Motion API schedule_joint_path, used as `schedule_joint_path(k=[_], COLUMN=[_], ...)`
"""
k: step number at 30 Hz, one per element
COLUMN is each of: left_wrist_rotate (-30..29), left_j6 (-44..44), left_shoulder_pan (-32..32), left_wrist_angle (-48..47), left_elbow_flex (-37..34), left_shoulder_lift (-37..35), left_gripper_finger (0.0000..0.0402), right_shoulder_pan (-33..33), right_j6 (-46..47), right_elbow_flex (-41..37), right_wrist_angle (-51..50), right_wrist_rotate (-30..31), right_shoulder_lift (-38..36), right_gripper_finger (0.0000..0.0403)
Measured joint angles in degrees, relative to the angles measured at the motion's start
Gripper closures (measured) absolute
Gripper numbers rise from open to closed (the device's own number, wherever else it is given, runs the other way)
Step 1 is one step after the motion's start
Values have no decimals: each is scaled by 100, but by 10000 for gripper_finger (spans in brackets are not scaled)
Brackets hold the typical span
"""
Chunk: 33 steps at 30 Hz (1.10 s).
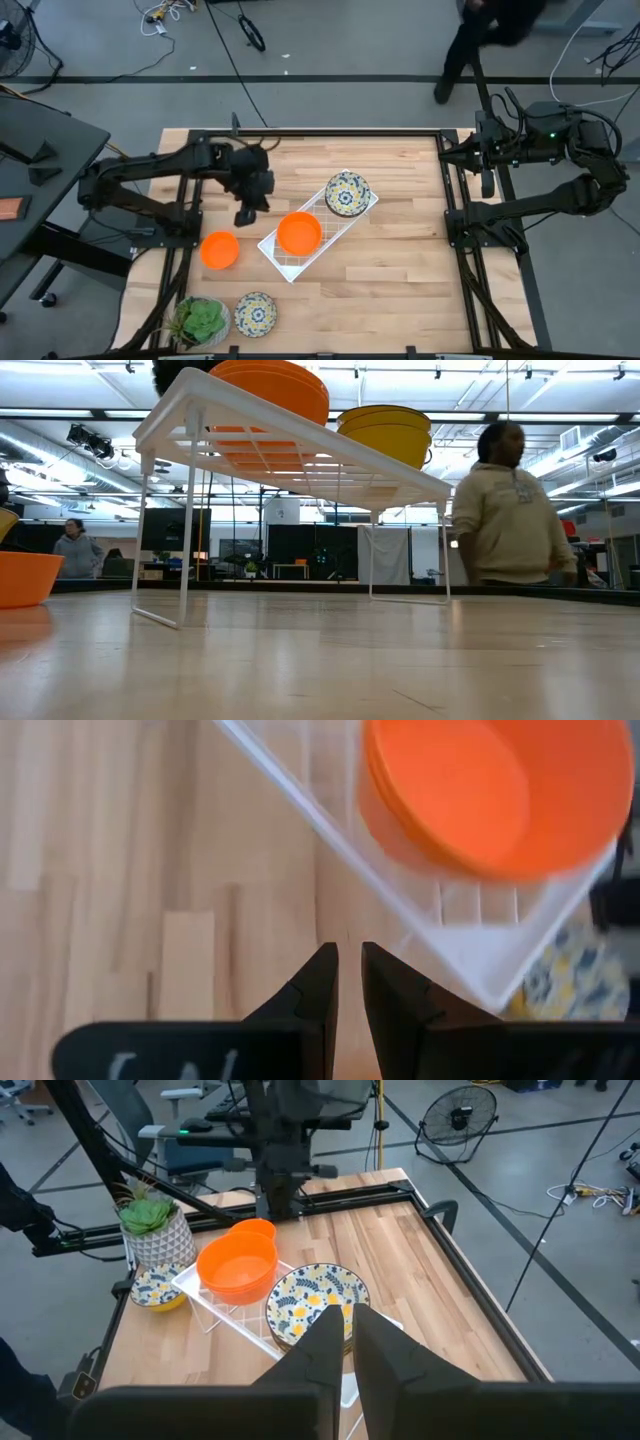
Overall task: Pick & Place Mini bowls
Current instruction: Stack the orange bowl on top of the orange bowl on the shelf
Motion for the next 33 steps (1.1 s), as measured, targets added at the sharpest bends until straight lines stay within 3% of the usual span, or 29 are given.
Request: schedule_joint_path(k=[13, 24, 33], left_wrist_rotate=[-616, -580, -595], left_j6=[2550, 2876, 3831], left_shoulder_pan=[-348, -798, -1074], left_wrist_angle=[-601, -659, -873], left_elbow_flex=[-728, -1276, -1509], left_shoulder_lift=[-66, -71, -67], left_gripper_finger=[348, 348, 348], right_shoulder_pan=[0, 0, 0], right_j6=[1, 1, 1], right_elbow_flex=[0, 0, 0], right_wrist_angle=[0, 0, -2], right_wrist_rotate=[1, 1, -1], right_shoulder_lift=[-1, 1, -1], right_gripper_finger=[371, 371, 371])
